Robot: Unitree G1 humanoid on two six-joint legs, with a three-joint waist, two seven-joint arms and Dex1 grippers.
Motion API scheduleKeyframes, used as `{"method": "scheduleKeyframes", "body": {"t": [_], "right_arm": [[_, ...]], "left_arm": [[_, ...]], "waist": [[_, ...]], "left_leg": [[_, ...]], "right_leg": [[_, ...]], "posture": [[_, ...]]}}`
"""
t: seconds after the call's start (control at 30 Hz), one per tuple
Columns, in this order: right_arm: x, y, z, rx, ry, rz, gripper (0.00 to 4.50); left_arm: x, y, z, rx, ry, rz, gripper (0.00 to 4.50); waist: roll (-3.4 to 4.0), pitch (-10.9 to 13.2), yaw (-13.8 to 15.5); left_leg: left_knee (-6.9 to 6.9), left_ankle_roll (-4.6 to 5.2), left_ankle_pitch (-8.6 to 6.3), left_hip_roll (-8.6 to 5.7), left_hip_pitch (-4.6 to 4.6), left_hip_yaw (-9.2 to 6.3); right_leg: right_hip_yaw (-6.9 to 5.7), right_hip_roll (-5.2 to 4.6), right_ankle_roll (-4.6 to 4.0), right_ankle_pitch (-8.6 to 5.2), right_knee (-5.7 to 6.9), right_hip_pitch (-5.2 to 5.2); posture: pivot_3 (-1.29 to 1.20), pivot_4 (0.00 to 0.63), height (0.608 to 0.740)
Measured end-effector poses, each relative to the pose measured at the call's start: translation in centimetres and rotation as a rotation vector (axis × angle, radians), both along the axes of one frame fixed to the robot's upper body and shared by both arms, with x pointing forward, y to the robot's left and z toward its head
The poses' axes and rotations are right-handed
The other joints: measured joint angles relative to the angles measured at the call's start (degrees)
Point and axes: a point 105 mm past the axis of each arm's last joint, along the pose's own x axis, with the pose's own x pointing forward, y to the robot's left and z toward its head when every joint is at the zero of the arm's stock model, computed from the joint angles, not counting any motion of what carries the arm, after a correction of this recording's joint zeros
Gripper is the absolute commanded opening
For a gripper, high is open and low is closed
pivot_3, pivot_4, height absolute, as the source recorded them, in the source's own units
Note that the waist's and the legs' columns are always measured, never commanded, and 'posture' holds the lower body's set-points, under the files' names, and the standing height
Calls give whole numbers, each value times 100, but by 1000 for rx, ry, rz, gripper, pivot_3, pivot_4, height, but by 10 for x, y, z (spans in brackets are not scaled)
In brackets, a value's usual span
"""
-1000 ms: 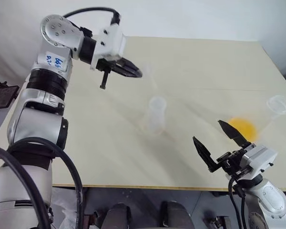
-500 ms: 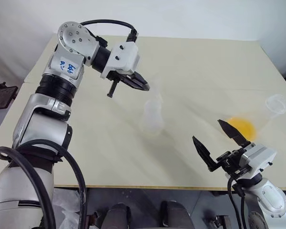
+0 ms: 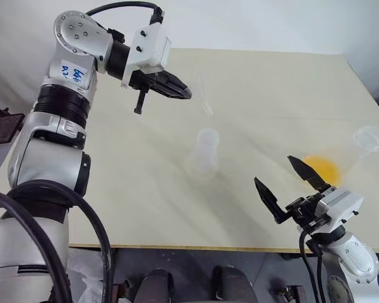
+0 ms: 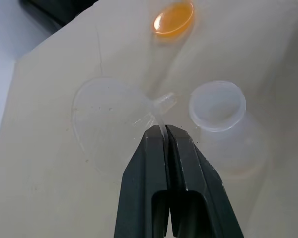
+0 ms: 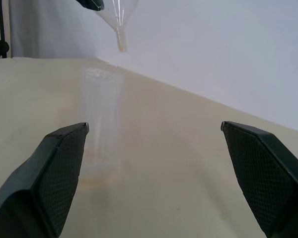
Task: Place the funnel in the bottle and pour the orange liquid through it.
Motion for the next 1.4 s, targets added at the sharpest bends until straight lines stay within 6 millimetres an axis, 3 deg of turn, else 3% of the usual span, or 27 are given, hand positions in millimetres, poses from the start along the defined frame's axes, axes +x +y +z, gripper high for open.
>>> {"method": "scheduleKeyframes", "body": {"t": [0.3,0.9,1.0,1.4], "right_arm": [[1,0,1,1,-5,4,4500],[6,9,11,33,-47,42,4500],[7,9,14,35,-56,42,4500],[11,8,14,42,-57,32,4500]], "left_arm": [[-10,-1,-20,96,55,-33,10],[-14,-20,-33,147,75,-87,10],[-16,-24,-33,149,79,-99,577],[-19,-23,-36,60,147,-108,4366]], "waist": [[0,0,-4],[0,0,4],[0,0,-1],[1,0,-6]], "left_leg": [[0,0,0,0,0,0],[1,0,0,-1,-1,1],[1,0,0,0,-1,1],[1,0,0,1,0,-1]], "right_leg": [[3,0,0,0,0,0],[3,0,0,0,-2,0],[3,1,0,0,-1,0],[3,0,0,0,0,0]], "posture": [[0,150,740],[0,150,740],[0,150,740],[0,150,740]]}}
